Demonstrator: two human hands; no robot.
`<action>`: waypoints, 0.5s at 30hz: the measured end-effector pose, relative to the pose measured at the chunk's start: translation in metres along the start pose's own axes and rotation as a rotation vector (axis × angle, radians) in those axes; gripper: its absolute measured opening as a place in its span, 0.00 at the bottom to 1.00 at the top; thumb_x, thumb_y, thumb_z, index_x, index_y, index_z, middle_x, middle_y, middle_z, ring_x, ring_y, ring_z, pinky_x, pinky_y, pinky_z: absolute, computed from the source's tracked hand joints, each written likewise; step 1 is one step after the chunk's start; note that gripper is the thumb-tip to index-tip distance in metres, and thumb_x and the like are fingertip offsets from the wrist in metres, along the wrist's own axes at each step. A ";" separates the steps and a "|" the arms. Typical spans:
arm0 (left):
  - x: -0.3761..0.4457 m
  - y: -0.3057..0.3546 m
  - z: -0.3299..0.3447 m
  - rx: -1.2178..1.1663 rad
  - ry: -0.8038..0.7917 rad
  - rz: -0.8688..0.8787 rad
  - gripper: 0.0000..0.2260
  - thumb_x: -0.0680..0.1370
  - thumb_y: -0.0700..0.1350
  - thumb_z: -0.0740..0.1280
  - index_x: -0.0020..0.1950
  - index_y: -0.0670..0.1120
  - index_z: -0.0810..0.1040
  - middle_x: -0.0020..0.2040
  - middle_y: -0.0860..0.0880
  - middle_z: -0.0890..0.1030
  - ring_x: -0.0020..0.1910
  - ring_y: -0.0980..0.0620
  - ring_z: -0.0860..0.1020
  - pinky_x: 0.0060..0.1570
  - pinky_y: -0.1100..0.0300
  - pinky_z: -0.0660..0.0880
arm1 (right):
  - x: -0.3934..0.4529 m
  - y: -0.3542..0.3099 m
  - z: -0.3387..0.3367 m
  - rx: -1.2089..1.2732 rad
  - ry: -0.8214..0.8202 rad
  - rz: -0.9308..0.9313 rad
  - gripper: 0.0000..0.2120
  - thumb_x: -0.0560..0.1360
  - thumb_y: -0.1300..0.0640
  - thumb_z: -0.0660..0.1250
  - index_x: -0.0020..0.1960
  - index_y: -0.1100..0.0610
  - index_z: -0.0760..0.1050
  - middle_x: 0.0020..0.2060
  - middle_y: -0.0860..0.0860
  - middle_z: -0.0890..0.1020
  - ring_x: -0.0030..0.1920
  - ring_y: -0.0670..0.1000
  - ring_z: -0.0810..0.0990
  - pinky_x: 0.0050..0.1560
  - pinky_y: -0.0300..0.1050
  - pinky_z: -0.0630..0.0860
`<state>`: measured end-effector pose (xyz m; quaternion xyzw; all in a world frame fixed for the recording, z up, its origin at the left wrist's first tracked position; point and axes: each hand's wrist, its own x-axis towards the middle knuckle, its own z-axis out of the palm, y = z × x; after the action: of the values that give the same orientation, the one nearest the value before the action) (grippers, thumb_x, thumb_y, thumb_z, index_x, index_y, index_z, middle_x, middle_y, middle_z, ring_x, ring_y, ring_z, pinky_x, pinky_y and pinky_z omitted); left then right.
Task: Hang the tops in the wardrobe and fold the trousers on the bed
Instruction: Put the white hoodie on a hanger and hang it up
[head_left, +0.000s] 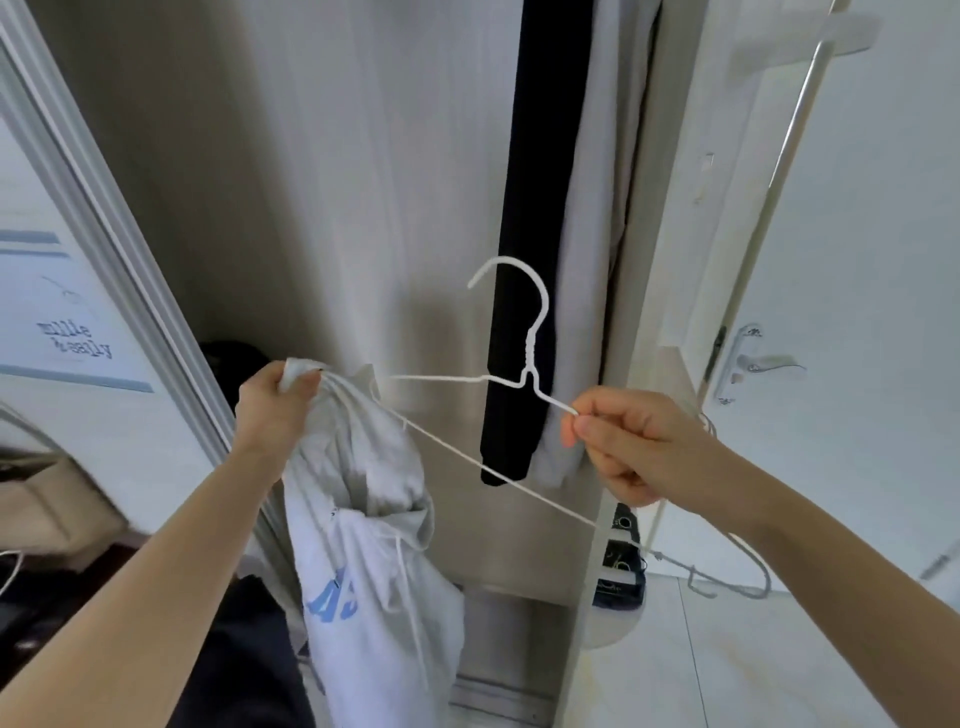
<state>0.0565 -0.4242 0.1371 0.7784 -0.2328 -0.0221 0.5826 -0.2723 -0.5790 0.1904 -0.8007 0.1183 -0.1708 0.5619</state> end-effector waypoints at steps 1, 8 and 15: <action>-0.005 0.003 0.000 -0.003 0.001 0.017 0.07 0.80 0.46 0.66 0.49 0.43 0.78 0.37 0.49 0.76 0.35 0.51 0.74 0.33 0.63 0.71 | 0.000 0.003 0.003 0.004 -0.044 0.015 0.11 0.82 0.62 0.55 0.44 0.61 0.73 0.24 0.51 0.59 0.24 0.49 0.54 0.24 0.37 0.54; -0.036 0.035 -0.005 0.070 -0.163 0.158 0.07 0.79 0.45 0.67 0.46 0.41 0.77 0.37 0.47 0.76 0.33 0.58 0.74 0.32 0.67 0.71 | 0.013 0.011 0.028 -0.115 -0.241 0.003 0.10 0.82 0.61 0.54 0.49 0.65 0.71 0.22 0.47 0.63 0.21 0.45 0.59 0.23 0.37 0.60; -0.080 0.058 0.009 0.087 -0.240 0.287 0.06 0.78 0.44 0.68 0.45 0.42 0.77 0.39 0.44 0.78 0.37 0.51 0.76 0.41 0.54 0.74 | 0.042 0.047 0.082 -0.491 -0.009 -0.079 0.12 0.81 0.45 0.56 0.47 0.50 0.72 0.27 0.51 0.73 0.26 0.47 0.69 0.30 0.44 0.65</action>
<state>-0.0377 -0.4138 0.1687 0.7535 -0.4098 -0.0213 0.5137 -0.2005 -0.5403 0.1266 -0.9180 0.1224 -0.1553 0.3438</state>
